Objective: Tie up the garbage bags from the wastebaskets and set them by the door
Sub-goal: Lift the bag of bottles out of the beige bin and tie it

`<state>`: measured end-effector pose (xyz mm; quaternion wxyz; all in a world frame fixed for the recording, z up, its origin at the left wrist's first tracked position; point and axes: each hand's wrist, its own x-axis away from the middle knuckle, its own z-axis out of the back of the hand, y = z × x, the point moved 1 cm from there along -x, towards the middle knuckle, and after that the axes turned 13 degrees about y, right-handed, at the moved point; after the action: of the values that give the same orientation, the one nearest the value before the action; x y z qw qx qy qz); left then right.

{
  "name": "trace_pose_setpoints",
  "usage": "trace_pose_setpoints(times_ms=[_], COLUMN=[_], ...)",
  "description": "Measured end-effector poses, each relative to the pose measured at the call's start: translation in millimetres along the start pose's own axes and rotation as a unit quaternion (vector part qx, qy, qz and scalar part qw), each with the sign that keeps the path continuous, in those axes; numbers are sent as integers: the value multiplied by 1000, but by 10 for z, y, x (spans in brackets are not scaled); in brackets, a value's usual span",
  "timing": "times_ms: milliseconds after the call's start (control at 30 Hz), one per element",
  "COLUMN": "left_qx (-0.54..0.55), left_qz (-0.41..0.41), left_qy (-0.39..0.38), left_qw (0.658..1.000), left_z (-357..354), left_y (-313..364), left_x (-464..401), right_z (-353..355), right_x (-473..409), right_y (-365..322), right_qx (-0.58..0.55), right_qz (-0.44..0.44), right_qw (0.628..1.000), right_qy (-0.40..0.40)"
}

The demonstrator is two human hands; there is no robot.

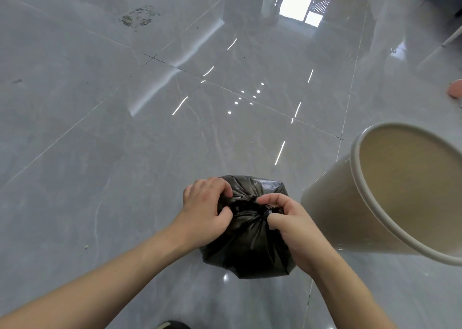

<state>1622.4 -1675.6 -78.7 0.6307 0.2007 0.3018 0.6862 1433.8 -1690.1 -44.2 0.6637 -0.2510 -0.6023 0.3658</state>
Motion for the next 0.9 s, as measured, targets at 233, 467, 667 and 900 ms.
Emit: trace_pose_setpoints(times_ms=[233, 467, 667, 900], left_qx=[22, 30, 20, 45], left_qz=[34, 27, -5, -26], left_qy=[0, -5, 9, -20], left_qw=[999, 999, 1000, 998], left_z=[6, -4, -16, -93], left_y=[2, 56, 111, 148], left_x=[-9, 2, 7, 14], right_z=[-38, 39, 92, 90], right_x=[-62, -108, -146, -158], right_y=[203, 215, 154, 130], right_qx=[392, 329, 114, -94], right_qz=[334, 337, 148, -47], right_qw=[841, 857, 966, 990], right_qy=[163, 211, 181, 91])
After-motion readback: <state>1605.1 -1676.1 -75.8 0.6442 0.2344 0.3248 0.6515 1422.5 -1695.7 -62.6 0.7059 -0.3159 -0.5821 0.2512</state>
